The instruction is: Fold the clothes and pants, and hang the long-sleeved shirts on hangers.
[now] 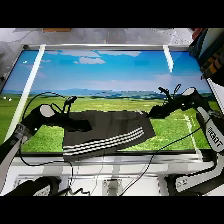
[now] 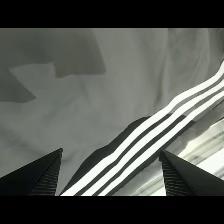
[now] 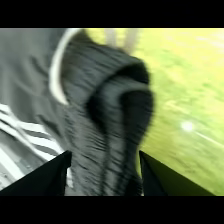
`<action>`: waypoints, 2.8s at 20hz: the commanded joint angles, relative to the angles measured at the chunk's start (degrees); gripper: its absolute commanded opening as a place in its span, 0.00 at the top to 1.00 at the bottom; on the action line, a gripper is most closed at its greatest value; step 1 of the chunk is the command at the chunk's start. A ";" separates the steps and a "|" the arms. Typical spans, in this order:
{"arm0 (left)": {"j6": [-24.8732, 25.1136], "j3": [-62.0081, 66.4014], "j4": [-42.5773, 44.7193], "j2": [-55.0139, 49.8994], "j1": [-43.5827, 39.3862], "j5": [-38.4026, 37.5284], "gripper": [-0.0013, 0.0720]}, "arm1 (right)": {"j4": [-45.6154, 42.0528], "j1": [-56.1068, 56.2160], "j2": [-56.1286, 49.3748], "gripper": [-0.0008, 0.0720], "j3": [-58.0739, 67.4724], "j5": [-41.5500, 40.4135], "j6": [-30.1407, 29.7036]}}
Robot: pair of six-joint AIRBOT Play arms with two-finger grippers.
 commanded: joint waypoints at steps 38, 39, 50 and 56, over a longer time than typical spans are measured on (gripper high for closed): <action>6.93 24.70 0.44 9.99 3.43 1.11 0.97 | 7.28 -26.93 9.60 0.95 13.57 -16.46 21.81; 6.93 24.70 0.46 10.01 3.43 1.11 0.97 | 7.28 -31.80 11.06 0.95 13.55 -16.04 22.47; 6.93 24.65 0.42 9.97 3.43 2.60 0.97 | -3.41 -70.75 19.98 0.95 13.53 3.85 35.85; 6.93 24.61 0.44 9.97 3.43 2.58 0.97 | -13.81 -66.97 24.37 0.95 13.07 7.98 37.35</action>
